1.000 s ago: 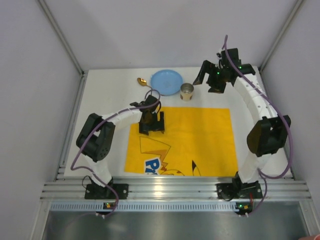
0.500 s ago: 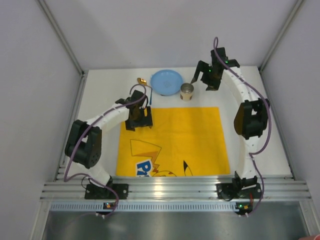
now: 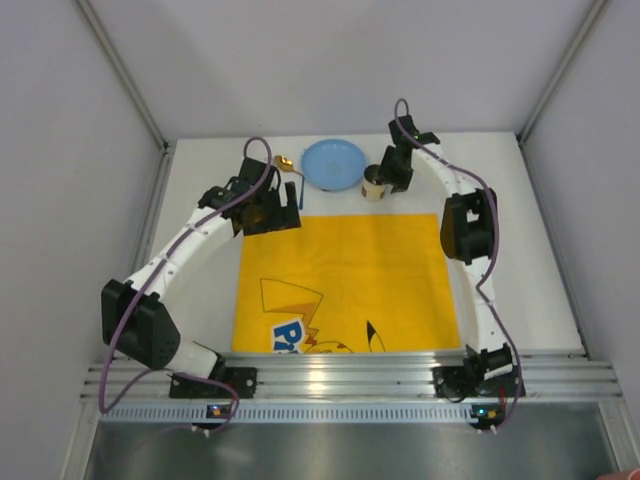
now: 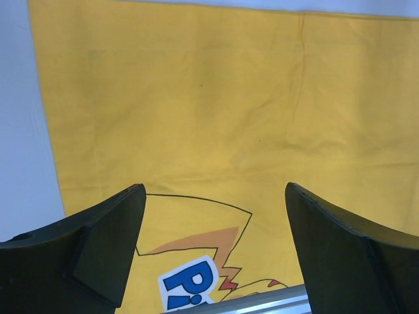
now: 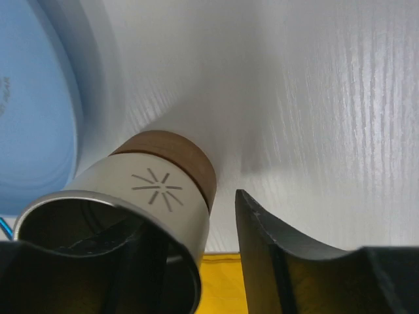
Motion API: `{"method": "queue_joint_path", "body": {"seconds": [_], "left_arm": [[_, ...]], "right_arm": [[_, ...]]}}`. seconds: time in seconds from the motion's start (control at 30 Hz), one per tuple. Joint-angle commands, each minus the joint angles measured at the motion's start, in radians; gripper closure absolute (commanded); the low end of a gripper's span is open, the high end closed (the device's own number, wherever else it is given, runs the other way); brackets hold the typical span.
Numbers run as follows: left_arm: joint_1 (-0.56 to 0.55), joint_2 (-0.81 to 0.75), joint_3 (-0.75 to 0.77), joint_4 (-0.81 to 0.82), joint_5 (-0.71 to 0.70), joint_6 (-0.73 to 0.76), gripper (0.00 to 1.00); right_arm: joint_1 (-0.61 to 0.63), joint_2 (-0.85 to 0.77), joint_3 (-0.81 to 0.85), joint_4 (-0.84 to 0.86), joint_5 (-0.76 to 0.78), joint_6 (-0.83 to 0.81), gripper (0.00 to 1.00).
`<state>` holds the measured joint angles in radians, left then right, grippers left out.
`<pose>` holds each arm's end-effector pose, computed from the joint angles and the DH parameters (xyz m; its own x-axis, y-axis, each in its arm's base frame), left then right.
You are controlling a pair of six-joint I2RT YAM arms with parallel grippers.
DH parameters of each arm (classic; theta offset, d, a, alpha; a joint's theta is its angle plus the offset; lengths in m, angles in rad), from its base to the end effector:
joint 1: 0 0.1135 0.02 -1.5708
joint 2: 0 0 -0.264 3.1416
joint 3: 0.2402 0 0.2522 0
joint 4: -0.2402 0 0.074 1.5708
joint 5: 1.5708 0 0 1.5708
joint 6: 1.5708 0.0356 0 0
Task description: Set the dinner table for one person
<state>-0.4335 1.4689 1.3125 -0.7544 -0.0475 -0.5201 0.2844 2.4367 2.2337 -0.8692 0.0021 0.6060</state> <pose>0.2835 -0.1294 0.3107 -0.8175 -0.1686 -0.5507 -0.0151 0.9621 -0.2721 0.5044 0.1474 0.1977 -0.8521 0.3443 -0.3941 0.2503 0.9295 0.2708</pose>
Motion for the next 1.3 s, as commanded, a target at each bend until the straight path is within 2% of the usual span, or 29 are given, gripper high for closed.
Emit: {"method": "queue_joint_path", "body": {"seconds": [0.0,0.03,0.07,0.13,0.17,0.3,0.43,0.63,0.77,0.83,0.87,0.97,1.07,1.27], "left_arm": [[0.010,-0.045,-0.022,-0.014,0.026,0.025,0.07],[0.013,-0.047,-0.024,-0.014,0.028,0.028,0.07],[0.015,-0.048,-0.024,-0.016,0.028,0.029,0.07],[0.021,-0.045,-0.021,-0.028,0.024,0.028,0.07],[0.022,-0.044,-0.022,-0.028,0.024,0.026,0.07],[0.029,-0.018,-0.018,0.004,-0.003,0.023,0.07],[0.041,0.079,0.114,-0.023,-0.020,0.035,0.08],[0.048,0.373,0.413,-0.051,-0.054,0.088,0.09],[0.050,0.556,0.630,-0.065,-0.020,0.098,0.10],[0.052,0.644,0.681,-0.068,-0.028,0.094,0.11],[0.053,0.672,0.733,-0.072,-0.032,0.083,0.11],[0.058,0.766,0.818,-0.089,-0.048,0.063,0.11],[0.058,0.815,0.847,-0.063,-0.060,0.068,0.11],[0.059,0.890,0.883,-0.045,-0.078,0.095,0.12]], "right_arm": [[0.022,0.012,0.063,-0.024,0.075,0.024,0.60],[0.024,0.021,0.066,-0.024,0.073,0.024,0.65],[0.022,0.022,0.067,-0.027,0.069,0.024,0.77],[0.024,0.019,0.067,-0.028,0.068,0.015,0.87],[0.024,0.015,0.069,-0.027,0.073,0.009,1.00],[0.010,-0.027,0.127,-0.028,0.076,-0.041,1.00],[-0.014,-0.235,0.063,-0.040,0.075,-0.083,1.00],[-0.017,-0.548,-0.316,-0.073,0.090,-0.147,1.00],[-0.017,-0.677,-0.645,-0.053,0.104,-0.158,1.00],[-0.016,-0.720,-0.732,-0.004,0.095,-0.157,1.00],[-0.016,-0.728,-0.793,0.010,0.093,-0.157,1.00],[-0.017,-0.717,-0.822,0.033,0.085,-0.158,1.00],[-0.013,-0.702,-0.818,0.047,0.068,-0.163,1.00],[-0.011,-0.659,-0.799,0.082,0.150,-0.175,1.00]]}}
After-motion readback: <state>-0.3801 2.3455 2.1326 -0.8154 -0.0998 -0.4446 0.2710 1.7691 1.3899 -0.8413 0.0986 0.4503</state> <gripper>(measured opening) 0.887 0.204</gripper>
